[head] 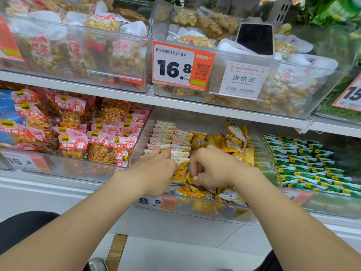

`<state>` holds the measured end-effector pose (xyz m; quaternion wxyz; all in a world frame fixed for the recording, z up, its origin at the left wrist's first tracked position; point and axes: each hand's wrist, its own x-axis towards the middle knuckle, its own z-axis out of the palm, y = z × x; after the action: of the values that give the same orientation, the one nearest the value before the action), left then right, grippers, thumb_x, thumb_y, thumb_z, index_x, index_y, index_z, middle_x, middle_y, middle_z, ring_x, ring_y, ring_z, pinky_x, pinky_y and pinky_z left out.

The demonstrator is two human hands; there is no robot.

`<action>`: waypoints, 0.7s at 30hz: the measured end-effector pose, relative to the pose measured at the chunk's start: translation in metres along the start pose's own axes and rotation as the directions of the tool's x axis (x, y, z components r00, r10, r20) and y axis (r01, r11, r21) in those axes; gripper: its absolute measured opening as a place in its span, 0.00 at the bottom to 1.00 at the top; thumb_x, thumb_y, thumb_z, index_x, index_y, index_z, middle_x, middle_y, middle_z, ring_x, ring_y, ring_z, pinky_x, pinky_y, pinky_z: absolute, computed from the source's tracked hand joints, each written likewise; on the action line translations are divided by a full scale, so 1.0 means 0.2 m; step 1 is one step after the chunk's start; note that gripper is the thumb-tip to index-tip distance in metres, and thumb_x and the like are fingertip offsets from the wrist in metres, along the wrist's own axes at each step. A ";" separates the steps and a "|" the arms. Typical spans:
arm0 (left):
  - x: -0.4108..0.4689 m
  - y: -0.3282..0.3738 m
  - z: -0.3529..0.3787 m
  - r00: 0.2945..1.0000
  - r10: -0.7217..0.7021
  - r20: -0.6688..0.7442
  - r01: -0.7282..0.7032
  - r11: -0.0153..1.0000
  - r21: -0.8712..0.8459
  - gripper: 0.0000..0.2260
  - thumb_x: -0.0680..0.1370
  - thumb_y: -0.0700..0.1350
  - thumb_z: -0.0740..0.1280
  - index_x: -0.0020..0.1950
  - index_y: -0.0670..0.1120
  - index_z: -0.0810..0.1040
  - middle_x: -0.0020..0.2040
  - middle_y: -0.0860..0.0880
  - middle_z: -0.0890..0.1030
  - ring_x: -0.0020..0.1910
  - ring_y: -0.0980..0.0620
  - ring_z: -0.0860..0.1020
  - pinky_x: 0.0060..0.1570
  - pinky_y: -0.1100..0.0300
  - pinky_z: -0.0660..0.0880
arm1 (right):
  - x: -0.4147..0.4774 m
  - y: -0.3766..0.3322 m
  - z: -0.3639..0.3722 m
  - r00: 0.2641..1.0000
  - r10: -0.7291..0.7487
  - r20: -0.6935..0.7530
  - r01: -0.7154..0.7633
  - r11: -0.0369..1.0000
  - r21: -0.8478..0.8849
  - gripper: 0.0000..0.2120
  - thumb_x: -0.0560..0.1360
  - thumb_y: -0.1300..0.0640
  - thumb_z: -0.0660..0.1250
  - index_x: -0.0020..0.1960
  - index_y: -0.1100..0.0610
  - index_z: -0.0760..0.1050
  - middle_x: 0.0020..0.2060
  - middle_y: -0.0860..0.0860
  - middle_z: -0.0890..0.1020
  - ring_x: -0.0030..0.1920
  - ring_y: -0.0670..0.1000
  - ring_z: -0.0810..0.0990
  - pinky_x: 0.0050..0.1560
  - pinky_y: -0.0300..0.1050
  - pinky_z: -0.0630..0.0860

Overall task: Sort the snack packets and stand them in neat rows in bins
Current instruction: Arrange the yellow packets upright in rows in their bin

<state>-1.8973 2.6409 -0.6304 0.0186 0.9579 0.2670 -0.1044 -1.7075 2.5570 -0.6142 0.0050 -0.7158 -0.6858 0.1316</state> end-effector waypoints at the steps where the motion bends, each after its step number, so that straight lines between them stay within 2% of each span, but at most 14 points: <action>1: 0.00 0.00 0.00 1.000 0.003 -0.002 -0.003 1.000 -0.006 0.18 0.83 0.41 0.59 0.72 0.50 0.76 0.63 0.44 0.70 0.61 0.43 0.65 0.63 0.47 0.71 | -0.01 0.00 -0.01 0.999 -0.004 -0.045 0.004 1.000 0.013 0.05 0.72 0.55 0.77 0.43 0.49 0.82 0.36 0.43 0.83 0.44 0.45 0.80 0.47 0.51 0.82; 6: 0.00 0.00 0.00 1.000 -0.006 -0.014 0.005 1.000 -0.029 0.15 0.85 0.44 0.57 0.68 0.51 0.79 0.62 0.45 0.70 0.55 0.46 0.61 0.61 0.45 0.70 | -0.09 0.02 -0.09 0.954 0.077 -0.291 -0.054 0.995 0.085 0.00 0.75 0.51 0.72 0.45 0.47 0.82 0.33 0.42 0.84 0.41 0.42 0.82 0.51 0.54 0.83; 8: 0.00 0.00 0.00 0.999 -0.017 -0.042 0.015 0.999 -0.050 0.15 0.85 0.46 0.57 0.66 0.53 0.81 0.61 0.45 0.71 0.59 0.45 0.64 0.60 0.46 0.69 | -0.13 0.01 -0.11 0.912 0.115 -0.395 -0.057 0.986 0.155 0.01 0.73 0.51 0.71 0.43 0.46 0.80 0.32 0.42 0.83 0.38 0.42 0.82 0.45 0.53 0.84; 10: -0.02 0.02 -0.01 0.980 -0.050 -0.191 0.019 0.987 -0.160 0.13 0.85 0.48 0.59 0.57 0.53 0.84 0.56 0.47 0.74 0.60 0.44 0.69 0.60 0.48 0.70 | -0.15 -0.02 -0.12 0.853 0.139 -0.503 -0.036 0.977 0.208 0.02 0.72 0.51 0.71 0.42 0.46 0.78 0.30 0.42 0.82 0.34 0.42 0.81 0.39 0.51 0.83; 11: -0.02 0.03 -0.03 0.958 -0.090 -0.272 0.012 0.960 -0.279 0.14 0.85 0.48 0.59 0.52 0.51 0.85 0.52 0.47 0.77 0.57 0.44 0.74 0.58 0.49 0.73 | -0.17 -0.04 -0.12 0.823 0.145 -0.550 -0.021 0.974 0.226 0.03 0.73 0.51 0.71 0.42 0.46 0.77 0.30 0.43 0.81 0.34 0.42 0.81 0.37 0.51 0.82; 12: -0.03 0.05 -0.05 0.939 -0.162 -0.302 0.005 0.888 -0.460 0.16 0.85 0.49 0.58 0.50 0.49 0.85 0.49 0.46 0.81 0.54 0.44 0.78 0.56 0.49 0.76 | -0.17 -0.07 -0.12 0.798 0.148 -0.584 0.000 0.970 0.245 0.03 0.74 0.51 0.70 0.43 0.46 0.76 0.30 0.44 0.81 0.33 0.42 0.80 0.37 0.51 0.82; 13: -0.04 0.07 -0.08 0.930 -0.251 -0.268 0.003 0.735 -0.678 0.17 0.86 0.50 0.57 0.51 0.46 0.85 0.47 0.44 0.84 0.50 0.44 0.83 0.52 0.50 0.79 | -0.18 -0.09 -0.11 0.780 0.142 -0.610 0.032 0.964 0.265 0.03 0.74 0.51 0.70 0.44 0.47 0.76 0.30 0.44 0.81 0.33 0.43 0.80 0.37 0.52 0.81; 14: -0.04 0.10 -0.11 0.934 -0.311 -0.175 0.002 0.495 -0.869 0.19 0.87 0.52 0.57 0.54 0.44 0.84 0.46 0.43 0.86 0.46 0.45 0.86 0.50 0.50 0.82 | -0.18 -0.11 -0.10 0.769 0.129 -0.626 0.064 0.959 0.277 0.03 0.75 0.51 0.70 0.45 0.47 0.75 0.31 0.45 0.81 0.34 0.43 0.81 0.38 0.52 0.81; 15: -0.04 0.12 -0.13 0.946 -0.317 -0.066 0.008 0.228 -0.974 0.21 0.87 0.55 0.56 0.56 0.42 0.83 0.46 0.41 0.87 0.45 0.44 0.87 0.51 0.49 0.84 | -0.18 -0.13 -0.09 0.768 0.106 -0.632 0.094 0.957 0.275 0.04 0.75 0.50 0.70 0.46 0.47 0.75 0.33 0.44 0.81 0.36 0.44 0.81 0.39 0.52 0.80; 16: -0.05 0.13 -0.15 0.959 -0.284 0.010 0.014 0.012 -1.000 0.23 0.87 0.57 0.57 0.58 0.40 0.82 0.47 0.39 0.87 0.45 0.42 0.88 0.53 0.47 0.84 | -0.18 -0.14 -0.09 0.770 0.072 -0.634 0.125 0.957 0.260 0.04 0.75 0.50 0.70 0.47 0.47 0.75 0.35 0.44 0.81 0.38 0.44 0.81 0.41 0.52 0.80; 17: -0.06 0.14 -0.16 0.969 -0.243 0.041 0.012 -0.122 -0.993 0.23 0.87 0.57 0.58 0.60 0.39 0.82 0.49 0.37 0.86 0.48 0.40 0.88 0.55 0.45 0.84 | -0.18 -0.15 -0.08 0.777 0.039 -0.628 0.152 0.957 0.247 0.05 0.75 0.51 0.71 0.48 0.47 0.76 0.37 0.44 0.81 0.40 0.45 0.81 0.43 0.52 0.80; 19: -0.08 0.14 -0.17 0.981 -0.189 0.040 -0.012 -0.268 -0.963 0.21 0.86 0.56 0.61 0.63 0.40 0.82 0.52 0.35 0.85 0.52 0.37 0.87 0.58 0.43 0.83 | -0.18 -0.17 -0.08 0.798 -0.003 -0.603 0.194 0.948 0.252 0.07 0.74 0.51 0.73 0.51 0.48 0.79 0.41 0.43 0.82 0.43 0.44 0.81 0.48 0.51 0.80; 21: -0.08 0.14 -0.17 0.981 -0.191 0.044 -0.026 -0.347 -0.937 0.19 0.85 0.53 0.65 0.67 0.41 0.80 0.55 0.37 0.84 0.54 0.37 0.87 0.58 0.44 0.83 | -0.18 -0.17 -0.08 0.833 -0.008 -0.553 0.225 0.918 0.326 0.11 0.74 0.53 0.73 0.56 0.48 0.83 0.46 0.41 0.85 0.48 0.43 0.83 0.53 0.47 0.81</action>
<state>-1.8906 2.6120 -0.5942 0.7684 0.5159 0.3077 0.2209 -1.7379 2.5273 -0.5860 0.3439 -0.6648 -0.6611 0.0531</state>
